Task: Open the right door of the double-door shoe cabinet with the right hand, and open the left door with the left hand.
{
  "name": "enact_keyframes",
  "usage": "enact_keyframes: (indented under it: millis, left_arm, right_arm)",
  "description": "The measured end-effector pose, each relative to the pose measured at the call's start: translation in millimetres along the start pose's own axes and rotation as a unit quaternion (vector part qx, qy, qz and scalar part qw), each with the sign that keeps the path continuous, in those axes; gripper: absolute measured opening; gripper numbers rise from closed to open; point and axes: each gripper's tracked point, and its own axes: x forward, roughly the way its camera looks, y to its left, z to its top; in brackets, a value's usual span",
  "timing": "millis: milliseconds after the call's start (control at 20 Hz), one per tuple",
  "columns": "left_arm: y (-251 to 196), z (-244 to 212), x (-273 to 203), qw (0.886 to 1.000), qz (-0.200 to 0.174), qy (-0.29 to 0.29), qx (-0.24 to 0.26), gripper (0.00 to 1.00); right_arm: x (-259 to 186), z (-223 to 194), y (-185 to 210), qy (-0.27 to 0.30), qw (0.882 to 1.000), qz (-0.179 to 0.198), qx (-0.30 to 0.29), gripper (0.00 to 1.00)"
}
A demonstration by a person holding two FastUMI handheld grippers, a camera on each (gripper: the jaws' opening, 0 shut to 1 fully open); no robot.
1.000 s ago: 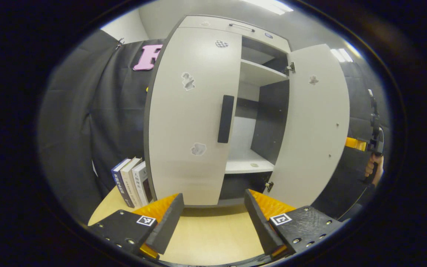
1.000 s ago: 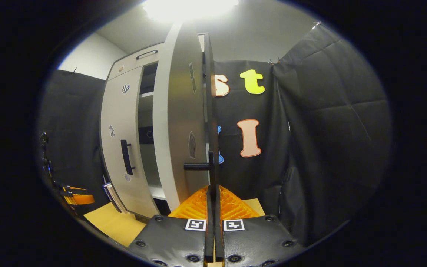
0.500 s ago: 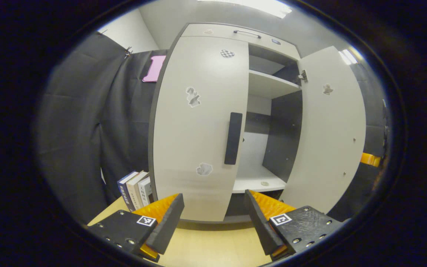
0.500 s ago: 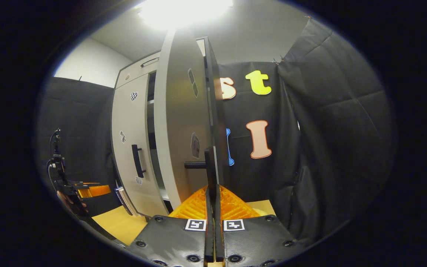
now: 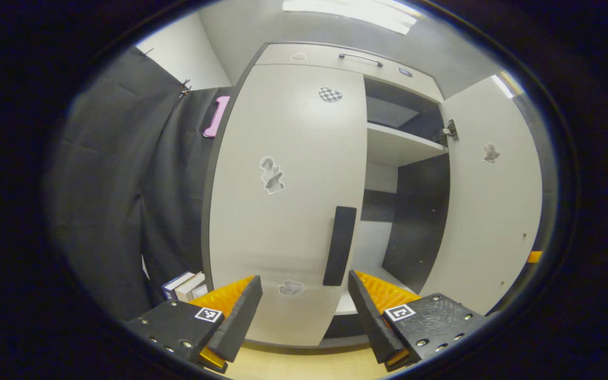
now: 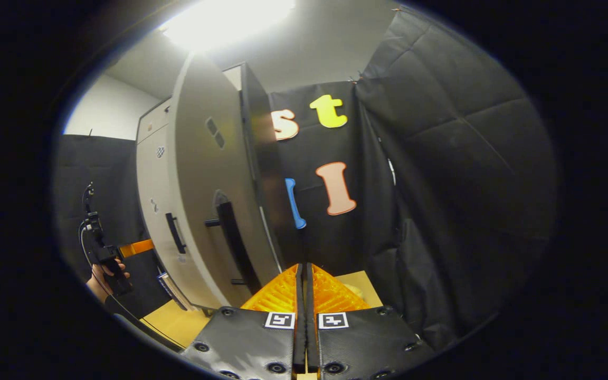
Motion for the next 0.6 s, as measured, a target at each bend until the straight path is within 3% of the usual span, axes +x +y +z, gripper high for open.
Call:
enact_keyframes:
  millis: [300, 400, 450, 600]
  left_arm:
    - [-16.7, 20.8, 48.6, 1.000, -0.004, -0.022, 0.009, 0.95]
    - [-24.8, 27.6, 59.8, 1.000, -0.008, -0.029, 0.004, 0.95]
    - [-29.8, 30.8, 64.2, 0.999, -0.013, -0.033, 0.004, 0.95]
    - [-44.2, 32.8, 77.0, 0.999, -0.019, -0.037, 0.020, 0.94]
  right_arm:
    - [11.2, 0.4, -49.1, 0.004, 0.997, -0.069, -0.023, 0.02]
    - [12.8, -0.5, -53.6, 0.009, 0.997, -0.068, -0.026, 0.00]
    - [14.4, -1.5, -56.6, 0.013, 0.997, -0.072, -0.022, 0.19]
    - [27.4, -6.1, -61.5, 0.018, 0.997, -0.072, -0.007, 0.58]
